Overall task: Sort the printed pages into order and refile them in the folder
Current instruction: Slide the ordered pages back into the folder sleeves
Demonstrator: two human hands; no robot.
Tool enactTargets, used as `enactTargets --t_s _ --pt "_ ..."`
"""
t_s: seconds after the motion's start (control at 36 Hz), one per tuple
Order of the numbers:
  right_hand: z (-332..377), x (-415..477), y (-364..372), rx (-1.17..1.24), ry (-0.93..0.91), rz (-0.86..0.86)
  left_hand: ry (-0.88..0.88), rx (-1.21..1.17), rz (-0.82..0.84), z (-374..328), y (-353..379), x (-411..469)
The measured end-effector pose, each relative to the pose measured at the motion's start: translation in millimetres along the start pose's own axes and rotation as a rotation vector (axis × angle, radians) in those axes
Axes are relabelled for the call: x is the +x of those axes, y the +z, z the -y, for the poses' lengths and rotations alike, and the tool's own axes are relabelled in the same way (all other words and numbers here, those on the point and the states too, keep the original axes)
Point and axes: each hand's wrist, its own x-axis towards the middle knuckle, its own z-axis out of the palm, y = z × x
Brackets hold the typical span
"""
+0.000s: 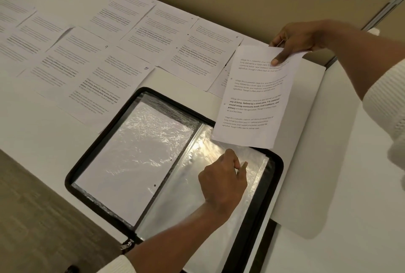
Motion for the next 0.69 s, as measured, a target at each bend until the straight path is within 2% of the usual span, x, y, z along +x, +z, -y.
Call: enactTargets --t_s 0.33,0.69 --pt "-2.4 27.3 29.2 0.12 0.016 -0.013 0.032 -0.018 -0.033 -0.1 -3.2 -0.5" --pt "-15.7 32.7 37.4 0.115 -0.015 -0.053 0.044 -0.064 -0.045 2.5 -8.1 -3.3"
